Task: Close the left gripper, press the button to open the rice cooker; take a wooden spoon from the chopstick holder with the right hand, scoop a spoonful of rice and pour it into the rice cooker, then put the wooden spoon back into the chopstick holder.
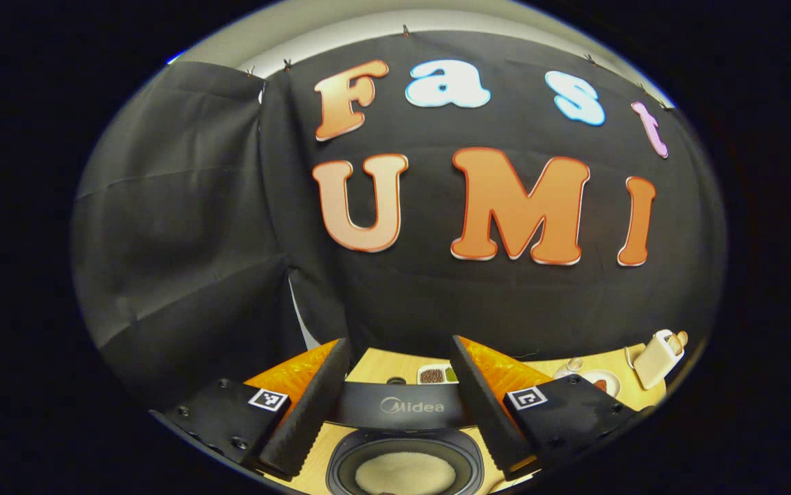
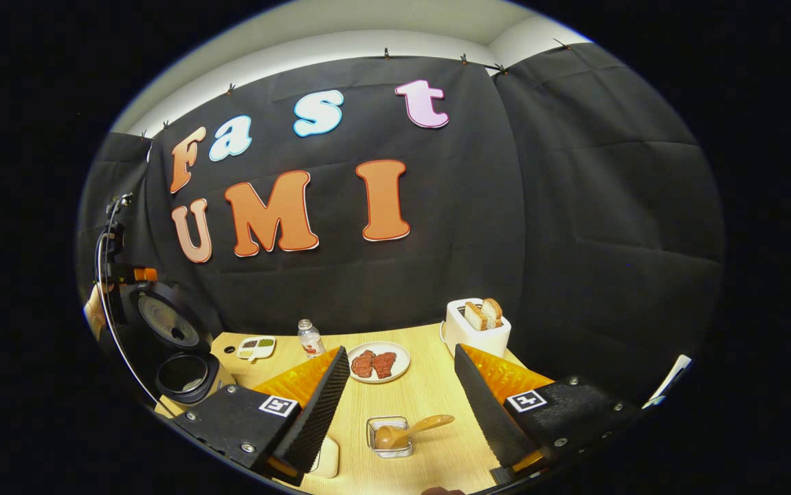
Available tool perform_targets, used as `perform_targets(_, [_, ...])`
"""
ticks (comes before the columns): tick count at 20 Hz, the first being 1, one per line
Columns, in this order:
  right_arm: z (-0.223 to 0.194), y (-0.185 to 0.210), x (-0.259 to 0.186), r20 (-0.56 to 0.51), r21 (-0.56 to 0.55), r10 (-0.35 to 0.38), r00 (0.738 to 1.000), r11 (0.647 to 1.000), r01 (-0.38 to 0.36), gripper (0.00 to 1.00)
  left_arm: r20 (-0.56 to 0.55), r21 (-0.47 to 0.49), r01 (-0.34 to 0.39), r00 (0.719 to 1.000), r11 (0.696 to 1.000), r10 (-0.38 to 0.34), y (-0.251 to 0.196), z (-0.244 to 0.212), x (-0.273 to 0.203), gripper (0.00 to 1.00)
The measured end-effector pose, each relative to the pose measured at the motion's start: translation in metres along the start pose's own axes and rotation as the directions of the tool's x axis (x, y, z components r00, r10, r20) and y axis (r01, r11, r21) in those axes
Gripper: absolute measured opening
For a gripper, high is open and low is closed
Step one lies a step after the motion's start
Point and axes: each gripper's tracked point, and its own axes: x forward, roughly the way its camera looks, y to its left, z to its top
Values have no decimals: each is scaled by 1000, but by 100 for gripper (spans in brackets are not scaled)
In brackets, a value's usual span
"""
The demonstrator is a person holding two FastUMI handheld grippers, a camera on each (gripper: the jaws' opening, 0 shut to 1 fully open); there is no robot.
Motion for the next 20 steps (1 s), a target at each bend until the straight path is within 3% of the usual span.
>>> perform_targets(8, [-18,3,-3,-37,14,8,999,1000,-8,95,54,21,72,996,997,-73,-3,-35,-53,100])
perform_targets(13, [-31,11,-5,-69,21,41,997,999,-40,95,-22,35,100,995,994,-100,-12,-120,-95,98])
perform_targets(16, [-35,17,-6,-87,23,58,994,998,-57,95,-73,51,84,994,995,-80,-15,-180,-96,98])
perform_targets(20, [-35,18,-7,-85,4,63,994,998,-62,95,17,68,61,998,996,-62,-13,-205,-96,100])
